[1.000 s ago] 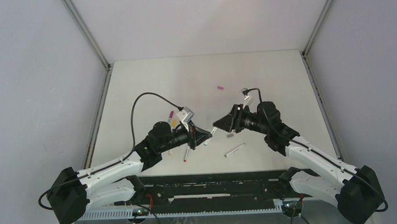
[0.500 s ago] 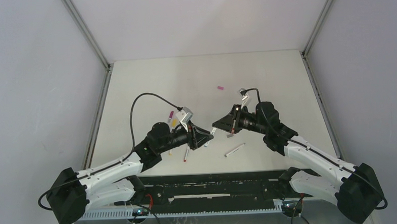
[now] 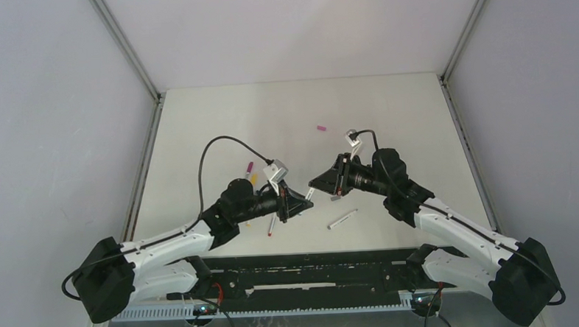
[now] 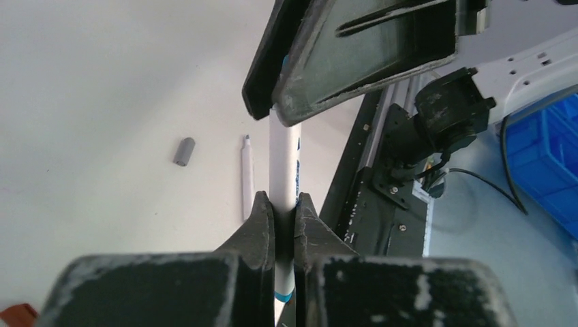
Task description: Insert the pens into the pen caps
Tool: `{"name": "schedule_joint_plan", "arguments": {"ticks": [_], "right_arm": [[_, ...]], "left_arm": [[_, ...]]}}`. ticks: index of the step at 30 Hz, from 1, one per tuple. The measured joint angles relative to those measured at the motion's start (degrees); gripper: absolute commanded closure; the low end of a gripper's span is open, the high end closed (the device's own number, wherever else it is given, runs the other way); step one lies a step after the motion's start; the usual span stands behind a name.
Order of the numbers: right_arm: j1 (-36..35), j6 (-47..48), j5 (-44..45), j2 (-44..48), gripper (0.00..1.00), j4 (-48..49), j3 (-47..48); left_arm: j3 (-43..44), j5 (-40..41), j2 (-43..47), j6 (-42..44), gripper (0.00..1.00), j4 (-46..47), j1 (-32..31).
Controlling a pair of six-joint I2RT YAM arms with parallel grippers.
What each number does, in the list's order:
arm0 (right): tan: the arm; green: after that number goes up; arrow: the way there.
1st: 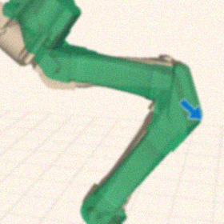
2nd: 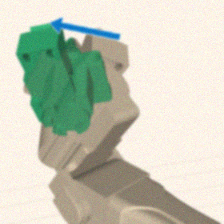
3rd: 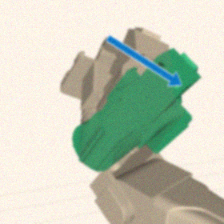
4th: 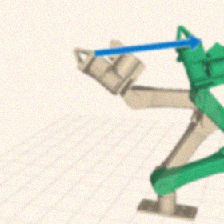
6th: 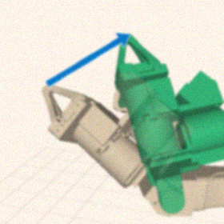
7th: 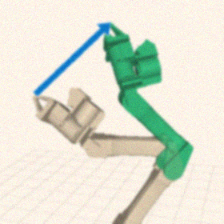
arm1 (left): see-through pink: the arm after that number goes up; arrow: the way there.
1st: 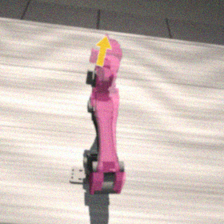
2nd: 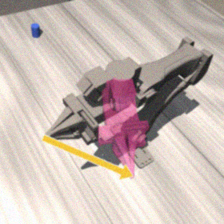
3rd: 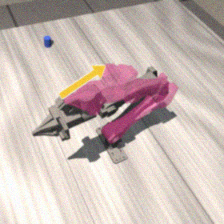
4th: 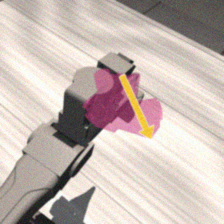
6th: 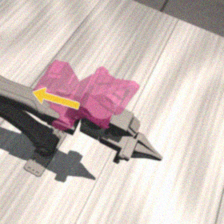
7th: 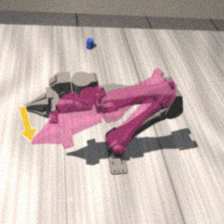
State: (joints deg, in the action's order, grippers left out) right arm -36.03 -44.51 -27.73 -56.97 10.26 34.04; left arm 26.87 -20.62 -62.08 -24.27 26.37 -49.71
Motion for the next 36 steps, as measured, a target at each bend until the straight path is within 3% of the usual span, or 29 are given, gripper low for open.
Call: {"name": "schedule_joint_plan", "arguments": {"ticks": [2,4,9,18,27,36], "right_arm": [[0.0,1.4,0.1,0.0,0.47,-1.5,0.3],[0.1,4.3,1.0,0.0,0.43,-4.2,1.1],[2.2,12.1,5.6,-1.2,0.42,-11.2,2.4],[5.7,20.0,9.2,-14.0,0.42,-16.8,2.8],[6.2,24.9,8.3,-29.5,0.43,-16.9,9.1],[6.4,25.7,9.6,-34.3,0.45,-18.1,10.9]], "left_arm": [[-0.9,0.7,0.2,0.4,1.00,0.4,0.0],[-2.4,2.6,1.0,1.4,1.00,0.3,0.0],[-8.3,10.2,6.5,5.5,1.00,0.7,2.7],[-15.4,19.8,15.5,9.5,1.00,2.7,5.2],[-15.4,22.0,18.8,10.6,1.00,2.7,5.2],[-15.4,22.0,18.9,10.6,1.00,2.7,5.2]]}}
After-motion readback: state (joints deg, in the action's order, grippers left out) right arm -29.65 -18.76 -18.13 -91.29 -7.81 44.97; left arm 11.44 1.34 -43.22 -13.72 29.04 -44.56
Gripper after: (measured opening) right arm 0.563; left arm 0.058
